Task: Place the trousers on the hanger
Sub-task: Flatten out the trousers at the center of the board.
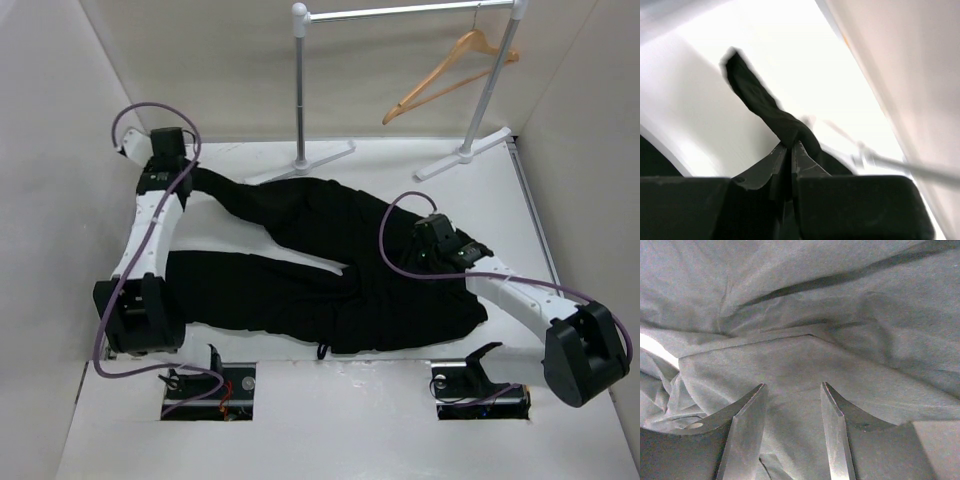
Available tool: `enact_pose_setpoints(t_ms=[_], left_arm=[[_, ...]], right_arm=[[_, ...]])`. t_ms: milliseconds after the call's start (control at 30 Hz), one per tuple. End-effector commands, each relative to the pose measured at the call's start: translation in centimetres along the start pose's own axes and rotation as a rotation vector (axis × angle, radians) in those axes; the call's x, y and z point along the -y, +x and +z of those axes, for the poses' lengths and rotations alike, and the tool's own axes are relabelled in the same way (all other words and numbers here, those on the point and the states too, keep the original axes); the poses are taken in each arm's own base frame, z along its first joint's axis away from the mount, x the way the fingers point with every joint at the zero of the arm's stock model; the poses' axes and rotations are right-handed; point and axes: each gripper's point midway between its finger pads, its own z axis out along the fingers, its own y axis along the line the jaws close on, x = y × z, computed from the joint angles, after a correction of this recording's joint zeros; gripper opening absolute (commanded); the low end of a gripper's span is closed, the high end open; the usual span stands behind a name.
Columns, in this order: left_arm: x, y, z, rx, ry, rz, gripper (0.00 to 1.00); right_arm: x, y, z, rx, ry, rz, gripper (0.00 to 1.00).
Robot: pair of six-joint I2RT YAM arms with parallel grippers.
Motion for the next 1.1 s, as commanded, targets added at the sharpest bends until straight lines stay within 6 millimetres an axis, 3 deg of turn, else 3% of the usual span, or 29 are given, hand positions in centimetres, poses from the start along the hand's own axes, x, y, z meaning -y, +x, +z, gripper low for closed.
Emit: enact_pose_setpoints(t_ms=[0, 100, 200, 267, 367, 467, 600, 700, 767, 867, 933, 1067], left_arm=[[-3.3, -5.7, 2.1, 0.148, -0.135, 0.081, 0.05], [-6.7, -7.9, 4.6, 0.178, -0.236, 0.037, 0.14], [-10.3, -8.4, 6.1, 0.155, -0.360, 0.033, 0.36], [-12.1, -8.2, 5.3, 0.136, -0.426, 0.024, 0.46], [-12.3, -6.5, 3.6, 0.145, -0.415, 0.022, 0.47], [-10.2, -1.8, 2.0, 0.108, -0.310, 0.064, 0.47], [-6.5, 8.9, -1.0, -0.069, -0.124, 0.173, 0.47], [-4.3, 16.5, -4.4, -0.219, 0.015, 0.241, 0.47], [-3.6, 19.3, -6.3, -0.284, 0.077, 0.273, 0.46], [-2.2, 22.6, -9.5, -0.363, 0.196, 0.323, 0.46], [-1.7, 24.6, -11.5, -0.415, 0.261, 0.359, 0.46], [-2.2, 28.5, -14.9, -0.529, 0.348, 0.458, 0.48]], right_arm=[[-1.1, -1.5, -0.6, 0.047, -0.060, 0.000, 0.52], [-1.0, -1.5, -0.7, 0.045, -0.066, 0.004, 0.53], [-0.9, -1.8, -1.1, 0.055, -0.071, 0.008, 0.59], [-0.8, -2.3, -1.5, 0.072, -0.079, 0.020, 0.63], [-0.9, -3.7, -2.2, 0.105, -0.087, 0.046, 0.65], [-0.4, -5.8, -2.9, 0.147, -0.073, 0.089, 0.61], [2.3, -10.1, -4.3, 0.239, -0.010, 0.213, 0.16], [5.8, -13.4, -5.5, 0.325, 0.073, 0.322, 0.11], [8.1, -14.8, -6.0, 0.372, 0.142, 0.373, 0.16], [12.7, -16.5, -6.9, 0.453, 0.283, 0.458, 0.43], [14.8, -17.1, -6.9, 0.471, 0.341, 0.497, 0.56], [18.1, -17.6, -4.2, 0.410, 0.425, 0.552, 0.66]])
